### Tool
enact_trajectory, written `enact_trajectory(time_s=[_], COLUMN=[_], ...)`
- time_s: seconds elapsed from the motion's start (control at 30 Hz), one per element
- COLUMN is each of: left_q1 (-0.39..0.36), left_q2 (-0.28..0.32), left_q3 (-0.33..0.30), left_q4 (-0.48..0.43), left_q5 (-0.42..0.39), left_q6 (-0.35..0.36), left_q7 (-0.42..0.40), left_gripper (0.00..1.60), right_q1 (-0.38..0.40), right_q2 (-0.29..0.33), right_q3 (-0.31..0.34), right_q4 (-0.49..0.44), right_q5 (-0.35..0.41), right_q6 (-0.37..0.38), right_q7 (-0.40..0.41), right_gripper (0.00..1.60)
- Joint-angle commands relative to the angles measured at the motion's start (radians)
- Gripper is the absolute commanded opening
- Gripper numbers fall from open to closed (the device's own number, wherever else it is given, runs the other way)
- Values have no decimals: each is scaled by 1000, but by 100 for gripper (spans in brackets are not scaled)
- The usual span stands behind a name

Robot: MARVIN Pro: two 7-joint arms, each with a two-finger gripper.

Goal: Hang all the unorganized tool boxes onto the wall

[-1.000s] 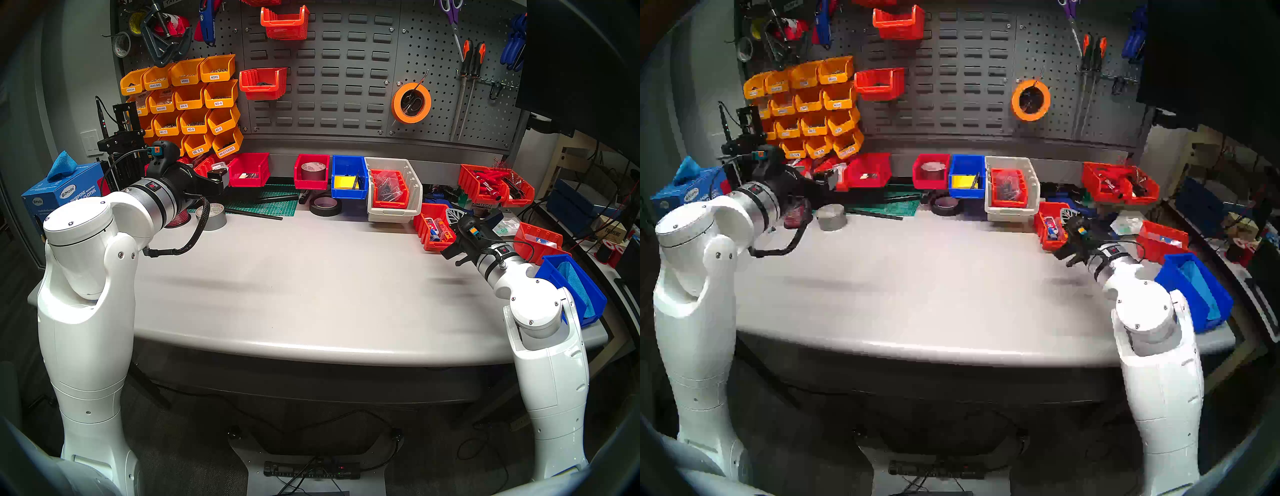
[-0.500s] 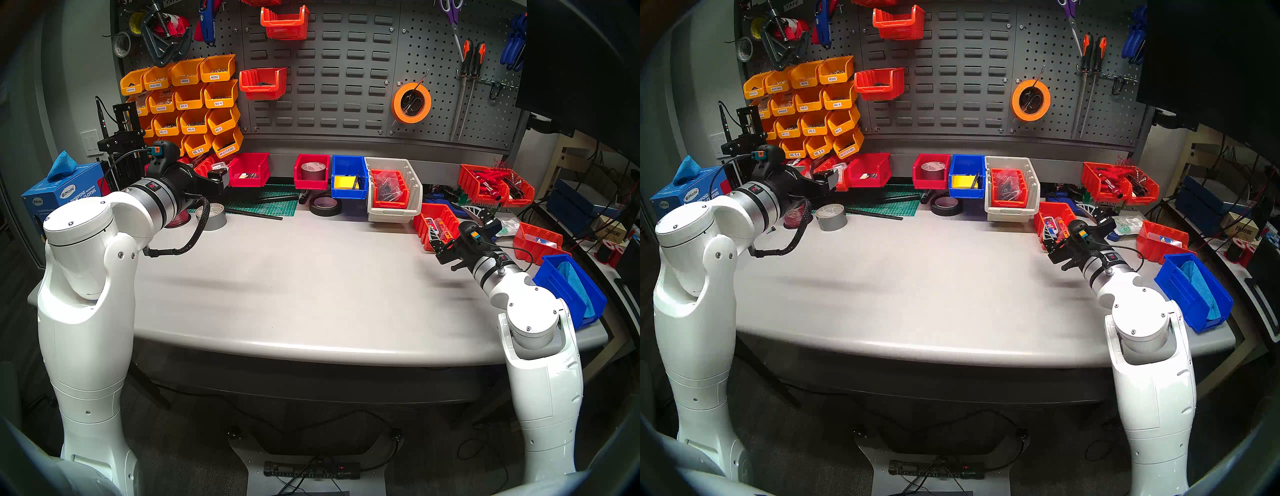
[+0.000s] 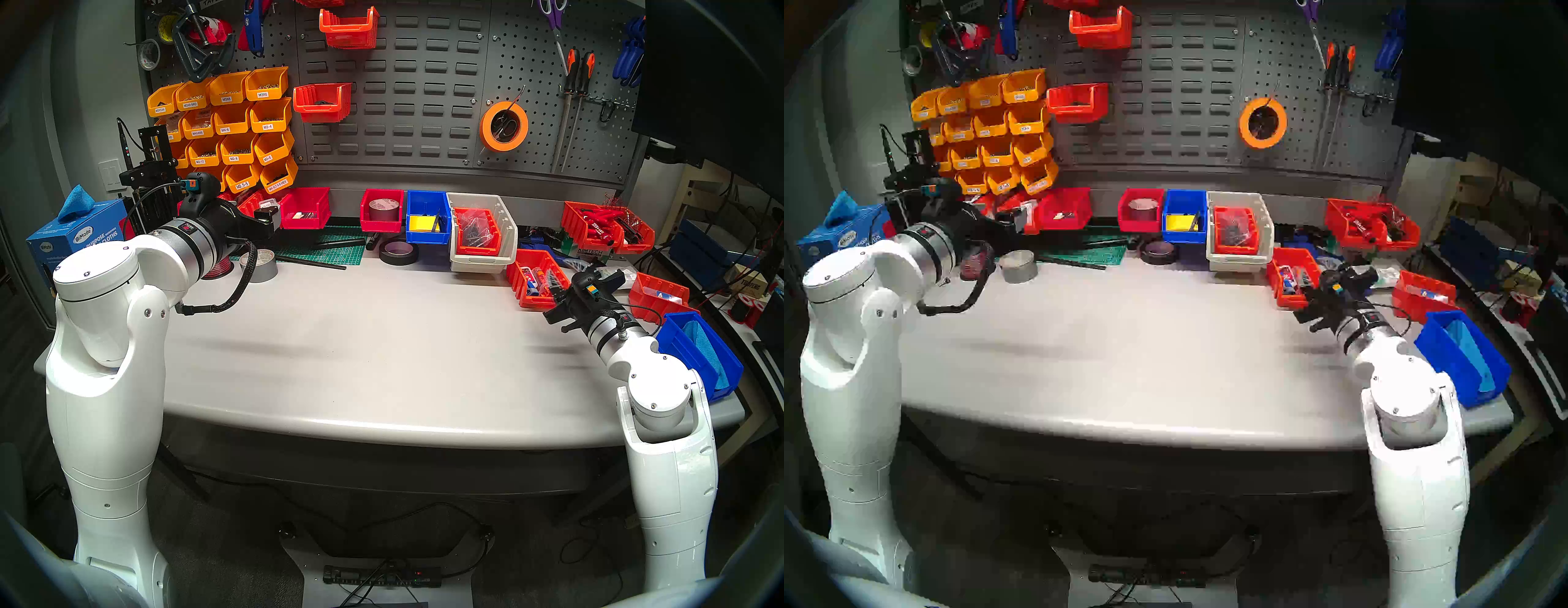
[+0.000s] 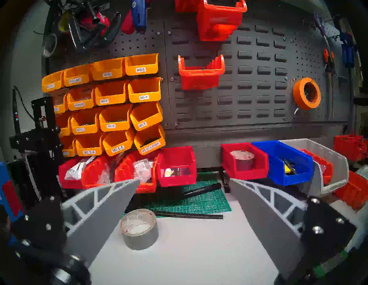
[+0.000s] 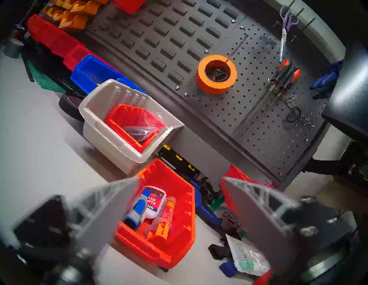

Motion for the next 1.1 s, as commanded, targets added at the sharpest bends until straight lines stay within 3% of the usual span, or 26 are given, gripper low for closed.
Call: enact_trajectory(time_s=[0.0,0.1,0.13,0.17,0.2,0.43,0.67,0.83,1.07], left_q1=[-6,-6,-6,-6,-6,-6,-6,-6,-5], left_q2=[-2,-1,-1,-1,-1,1,2,3,4], left_q3=[1,1,1,2,2,2,2,2,3], left_q4=[-10,-10,-10,-10,-10,-10,-10,-10,-10], left_q5=[2,1,1,0,0,-2,-4,-6,-7], left_q6=[-9,-9,-10,-10,-10,-10,-10,-10,-11], left_q7=[2,3,3,3,3,5,7,8,9], left_gripper=[160,160,160,160,160,160,160,160,160], right_q1=[-8,-10,-10,-9,-7,-3,21,32,36], right_q2=[1,7,8,10,10,-10,-109,-114,-137], right_q3=[12,12,11,10,10,16,49,57,59], right_q4=[-11,-9,-9,-9,-7,4,22,30,38], right_q5=[2,-1,-3,-4,-4,15,137,182,234], right_q6=[-32,-43,-45,-42,-43,-61,-57,-72,-25], right_q7=[-9,-6,-6,-4,-5,-19,-62,-59,-53], right_gripper=[0,0,27,120,160,160,160,160,160])
